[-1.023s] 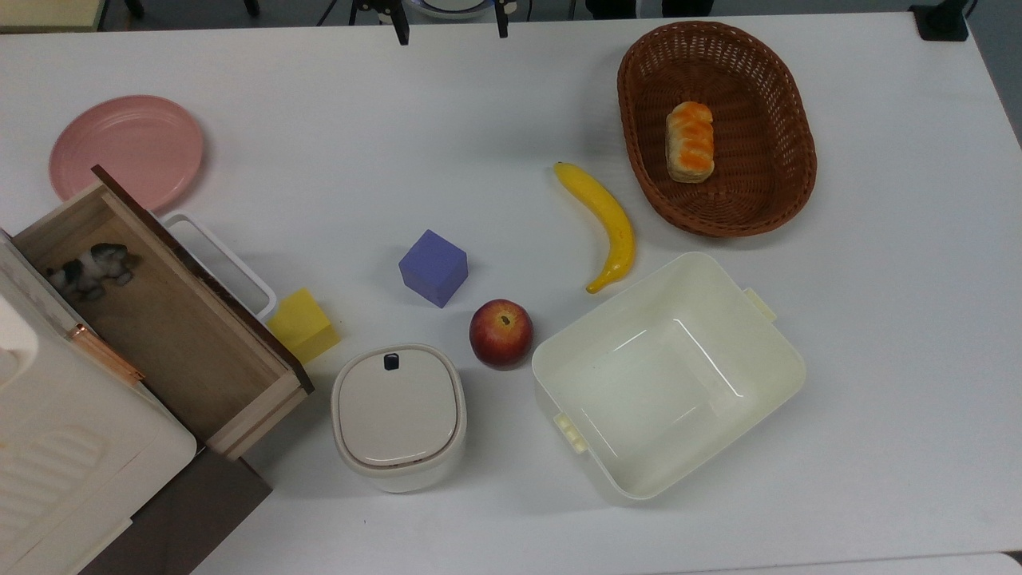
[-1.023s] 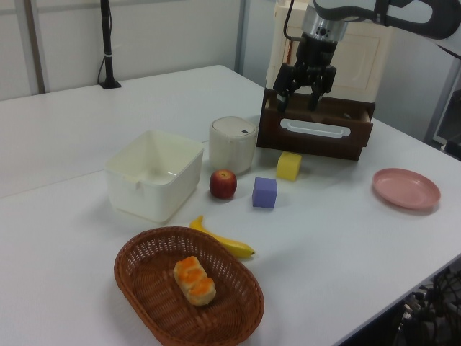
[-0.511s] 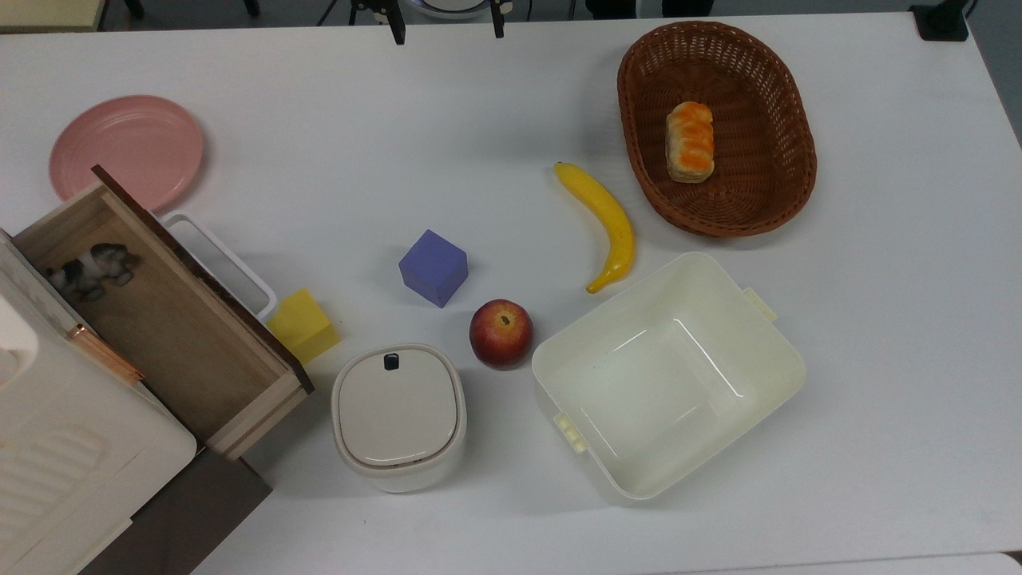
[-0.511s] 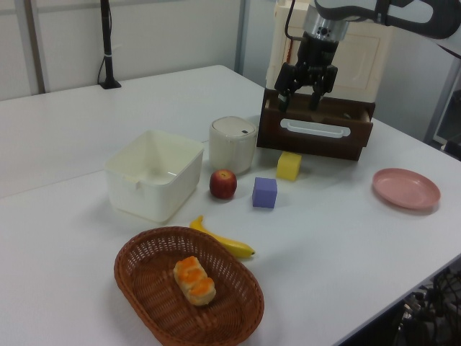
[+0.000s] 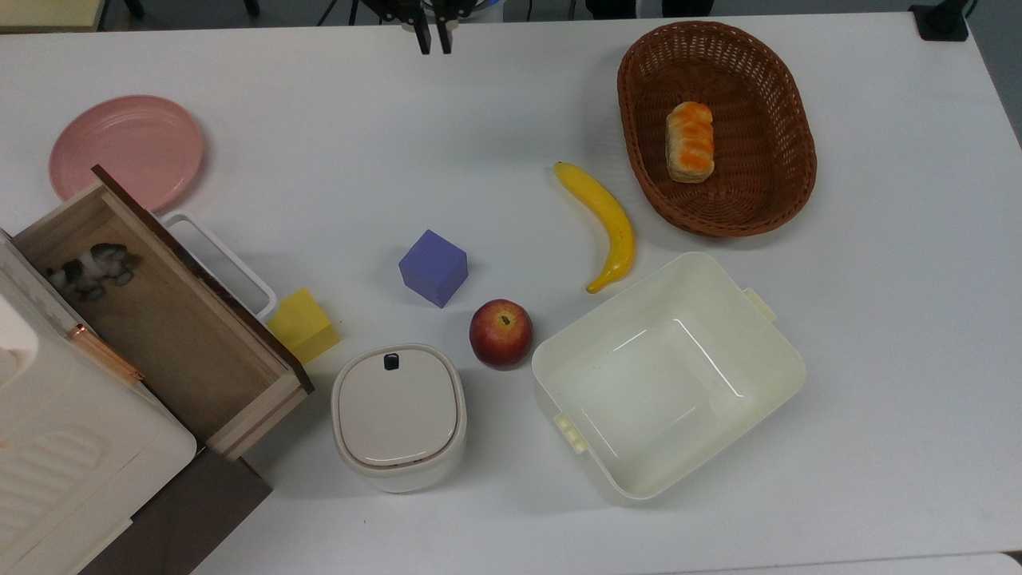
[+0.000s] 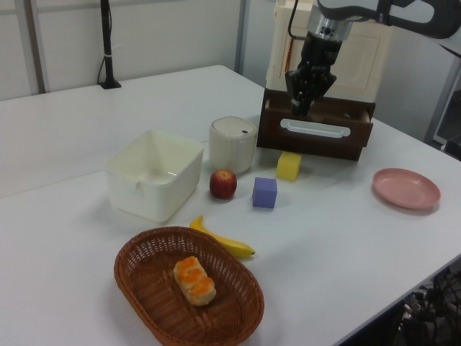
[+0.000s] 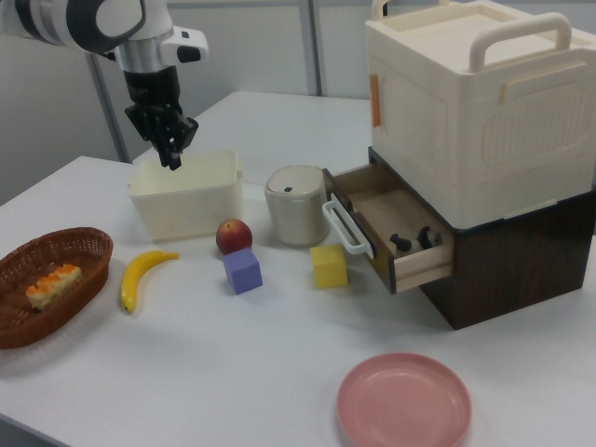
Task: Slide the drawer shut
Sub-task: 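Lower the gripper toward the front of the open drawer, then move the gripper against the drawer front beside its handle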
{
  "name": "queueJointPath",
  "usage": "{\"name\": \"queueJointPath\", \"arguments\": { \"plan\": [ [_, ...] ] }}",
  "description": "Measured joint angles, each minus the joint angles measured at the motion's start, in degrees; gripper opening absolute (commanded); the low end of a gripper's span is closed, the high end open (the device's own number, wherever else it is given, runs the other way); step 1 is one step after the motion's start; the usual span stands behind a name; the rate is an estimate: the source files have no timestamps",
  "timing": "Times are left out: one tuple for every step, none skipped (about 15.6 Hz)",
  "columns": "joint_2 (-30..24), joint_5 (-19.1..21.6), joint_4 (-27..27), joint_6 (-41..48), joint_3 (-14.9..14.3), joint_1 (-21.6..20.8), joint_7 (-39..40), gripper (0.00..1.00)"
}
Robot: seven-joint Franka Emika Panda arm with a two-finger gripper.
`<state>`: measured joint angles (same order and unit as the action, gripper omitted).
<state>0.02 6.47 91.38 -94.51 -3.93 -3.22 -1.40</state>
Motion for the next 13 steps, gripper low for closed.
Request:
{"name": "queueJointPath", "arguments": {
  "plan": [
    [0.0, -0.2, 0.0, 0.0, 0.0, 0.4, 0.0, 0.19],
    [0.2, -0.4, 0.2, 0.0, -0.1, 0.8, -0.1, 0.19],
    [0.5, -0.6, 0.5, 0.0, -0.5, 1.3, -1.0, 0.19],
    [1.4, -0.8, 0.9, -0.2, -1.2, 1.8, -2.6, 0.19],
    [2.7, -0.8, 1.1, -0.9, -2.3, 2.3, -3.9, 0.19],
    [4.3, -0.8, 1.2, -2.2, -3.3, 2.9, -4.6, 0.19],
    [6.1, -0.8, 1.3, -3.7, -4.1, 3.4, -4.9, 0.19],
    [7.8, -0.8, 1.3, -5.0, -4.6, 3.9, -5.2, 0.19],
    [9.2, -0.8, 1.3, -6.3, -4.8, 4.3, -5.8, 0.19],
    [10.5, -0.8, 1.3, -7.8, -4.9, 4.6, -6.3, 0.19],
    [11.5, -0.8, 1.2, -9.1, -5.0, 4.7, -6.8, 0.19],
    [12.4, -0.8, 1.2, -10.2, -5.0, 4.9, -7.0, 0.19],
    [13.1, -0.8, 1.2, -11.2, -5.0, 5.0, -7.2, 0.19]
  ]
}}
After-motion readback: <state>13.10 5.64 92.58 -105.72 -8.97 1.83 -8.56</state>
